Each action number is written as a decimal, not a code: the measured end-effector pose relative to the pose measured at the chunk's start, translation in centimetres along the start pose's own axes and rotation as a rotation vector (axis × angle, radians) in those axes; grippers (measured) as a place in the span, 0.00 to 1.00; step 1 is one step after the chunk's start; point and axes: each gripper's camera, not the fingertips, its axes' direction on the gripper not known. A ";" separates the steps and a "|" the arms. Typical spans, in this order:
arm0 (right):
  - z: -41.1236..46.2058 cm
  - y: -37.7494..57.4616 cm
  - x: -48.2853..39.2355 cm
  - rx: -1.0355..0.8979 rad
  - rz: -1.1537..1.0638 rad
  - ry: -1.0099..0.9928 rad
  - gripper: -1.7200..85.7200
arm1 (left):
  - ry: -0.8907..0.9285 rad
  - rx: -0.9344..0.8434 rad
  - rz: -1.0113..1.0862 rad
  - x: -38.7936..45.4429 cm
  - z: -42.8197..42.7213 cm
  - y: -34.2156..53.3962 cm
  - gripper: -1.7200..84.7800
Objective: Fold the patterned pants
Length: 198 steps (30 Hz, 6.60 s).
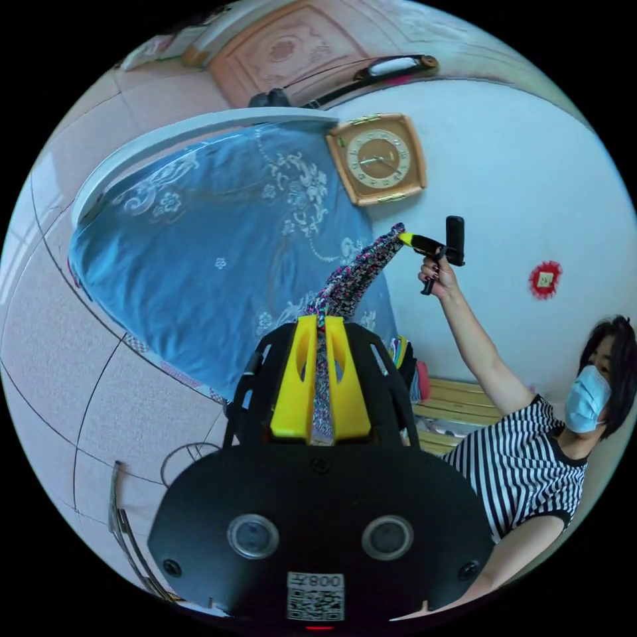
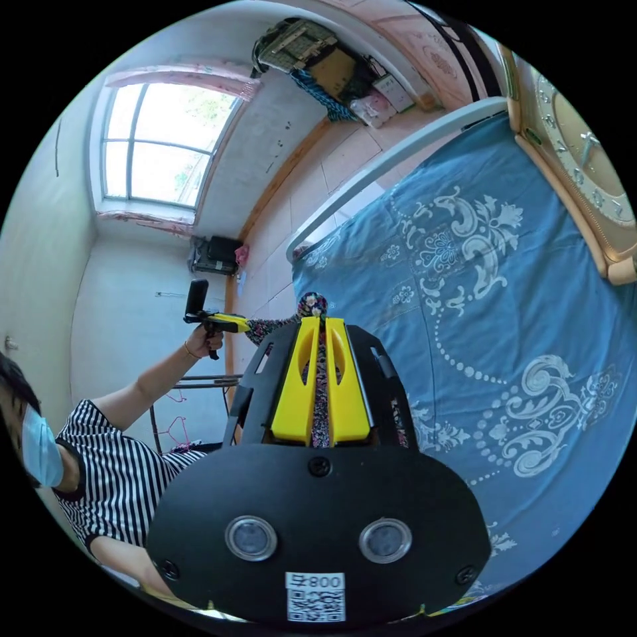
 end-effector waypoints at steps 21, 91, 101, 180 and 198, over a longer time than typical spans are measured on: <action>-2.0 34.3 16.7 0.345 0.418 -0.091 0.08 | -0.128 -0.062 -0.186 -15.3 13.6 -19.9 0.10; -4.9 123.0 4.0 1.337 1.334 -0.205 0.10 | -0.257 -0.146 0.019 6.1 59.6 -42.2 0.04; -2.9 123.6 0.3 1.015 1.481 0.051 0.11 | -0.260 -0.499 0.338 10.9 68.1 -29.9 0.07; 9.3 122.2 -12.9 0.790 1.547 0.052 0.09 | -0.589 -0.778 0.629 12.4 86.8 1.8 0.03; 13.9 116.7 -9.3 0.428 1.516 0.144 0.03 | -0.633 -1.048 0.529 2.2 80.6 10.2 0.02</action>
